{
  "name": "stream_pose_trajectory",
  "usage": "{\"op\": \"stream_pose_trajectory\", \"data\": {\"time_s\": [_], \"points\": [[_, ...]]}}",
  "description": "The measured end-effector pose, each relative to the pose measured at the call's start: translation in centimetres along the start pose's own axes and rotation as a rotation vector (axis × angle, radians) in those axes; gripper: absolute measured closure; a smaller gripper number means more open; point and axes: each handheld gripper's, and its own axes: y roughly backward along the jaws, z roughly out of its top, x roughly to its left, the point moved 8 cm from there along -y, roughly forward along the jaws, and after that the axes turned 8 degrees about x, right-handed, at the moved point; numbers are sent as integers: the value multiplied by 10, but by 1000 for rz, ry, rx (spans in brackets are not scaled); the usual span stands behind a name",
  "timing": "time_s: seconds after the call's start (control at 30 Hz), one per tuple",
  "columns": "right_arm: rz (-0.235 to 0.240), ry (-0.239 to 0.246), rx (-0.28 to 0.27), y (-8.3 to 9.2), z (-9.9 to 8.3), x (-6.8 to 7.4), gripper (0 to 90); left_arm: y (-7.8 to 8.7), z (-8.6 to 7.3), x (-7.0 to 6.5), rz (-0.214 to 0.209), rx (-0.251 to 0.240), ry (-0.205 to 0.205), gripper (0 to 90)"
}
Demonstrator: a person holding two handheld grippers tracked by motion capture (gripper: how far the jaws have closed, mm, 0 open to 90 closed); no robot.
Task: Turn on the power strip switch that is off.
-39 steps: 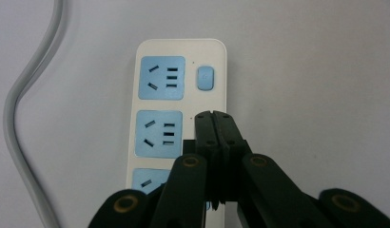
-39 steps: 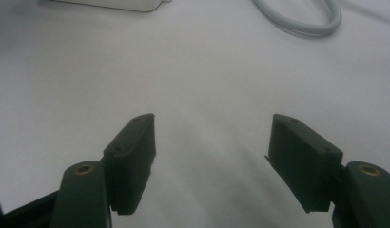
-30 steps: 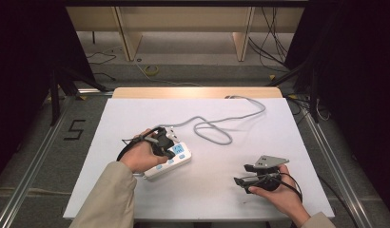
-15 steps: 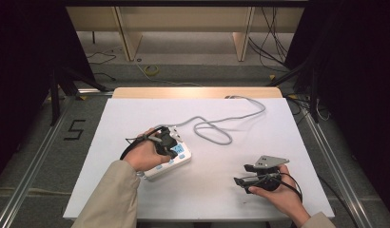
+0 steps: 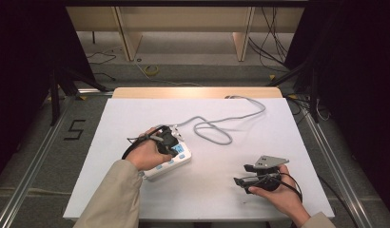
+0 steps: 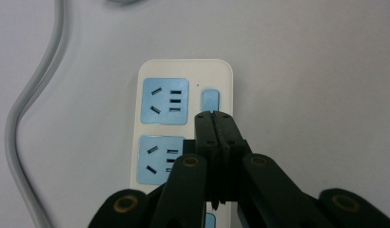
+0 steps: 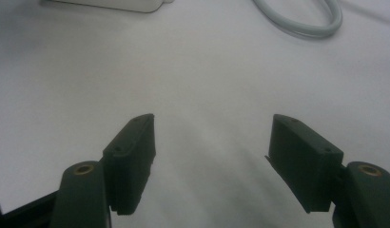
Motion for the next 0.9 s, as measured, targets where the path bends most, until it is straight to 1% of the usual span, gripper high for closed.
{"op": "stream_pose_trajectory", "data": {"time_s": [0.27,0.4,0.63,0.73,0.9], "points": [[0,0,0,0,0,0,334,-2,1,1,8,4,11,897],[0,1,0,0,0,0,333,-2,2,3,19,-2,11,897],[0,0,0,0,0,0,334,-4,4,4,28,-3,24,898],[-1,1,0,0,0,0,334,-5,5,6,39,0,30,898],[0,1,0,0,0,0,334,-5,9,7,56,-18,44,898]]}}
